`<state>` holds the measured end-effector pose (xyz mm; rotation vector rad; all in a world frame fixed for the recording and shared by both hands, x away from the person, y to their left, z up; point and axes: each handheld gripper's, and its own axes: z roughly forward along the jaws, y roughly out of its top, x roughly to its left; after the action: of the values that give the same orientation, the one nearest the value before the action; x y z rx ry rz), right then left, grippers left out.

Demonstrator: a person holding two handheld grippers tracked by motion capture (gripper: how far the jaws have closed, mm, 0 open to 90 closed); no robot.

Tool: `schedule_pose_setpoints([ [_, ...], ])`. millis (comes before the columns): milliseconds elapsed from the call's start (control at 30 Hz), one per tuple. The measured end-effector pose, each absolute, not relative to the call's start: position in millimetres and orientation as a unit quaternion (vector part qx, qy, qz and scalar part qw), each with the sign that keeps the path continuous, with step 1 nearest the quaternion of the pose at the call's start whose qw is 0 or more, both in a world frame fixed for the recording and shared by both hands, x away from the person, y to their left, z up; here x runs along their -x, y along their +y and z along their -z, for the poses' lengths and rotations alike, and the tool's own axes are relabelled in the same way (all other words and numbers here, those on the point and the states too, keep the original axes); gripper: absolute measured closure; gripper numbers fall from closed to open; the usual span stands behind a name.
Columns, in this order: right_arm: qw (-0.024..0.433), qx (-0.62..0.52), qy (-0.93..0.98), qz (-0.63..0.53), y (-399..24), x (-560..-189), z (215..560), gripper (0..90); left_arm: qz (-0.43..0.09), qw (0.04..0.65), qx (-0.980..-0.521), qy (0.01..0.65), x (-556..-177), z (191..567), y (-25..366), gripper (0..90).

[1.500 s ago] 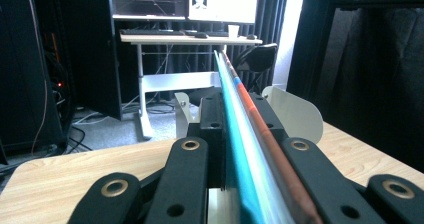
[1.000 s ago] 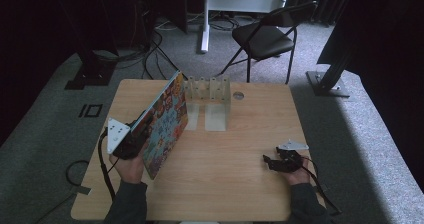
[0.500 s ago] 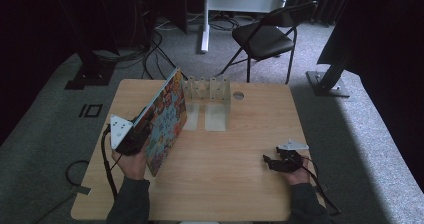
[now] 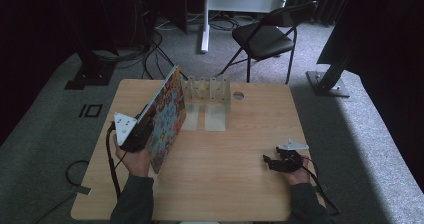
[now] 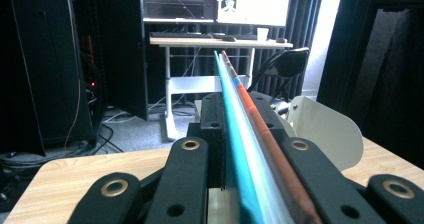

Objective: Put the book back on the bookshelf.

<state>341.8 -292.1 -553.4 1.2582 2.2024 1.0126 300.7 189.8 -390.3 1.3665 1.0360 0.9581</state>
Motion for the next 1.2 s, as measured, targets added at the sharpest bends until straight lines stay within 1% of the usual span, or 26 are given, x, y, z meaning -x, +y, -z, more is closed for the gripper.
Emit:
schedule_pose_setpoints([
  [933,0.204,-0.451,0.79,-0.363,-292.0,-341.8,553.4,29.4,-0.426,0.545,-0.565,0.449,-313.5,393.1,180.7,80.4],
  [1200,0.205,-0.45,0.79,-0.362,-291.7,-341.7,553.4,29.3,-0.441,0.537,-0.559,0.453,-318.1,394.8,172.0,80.4],
])
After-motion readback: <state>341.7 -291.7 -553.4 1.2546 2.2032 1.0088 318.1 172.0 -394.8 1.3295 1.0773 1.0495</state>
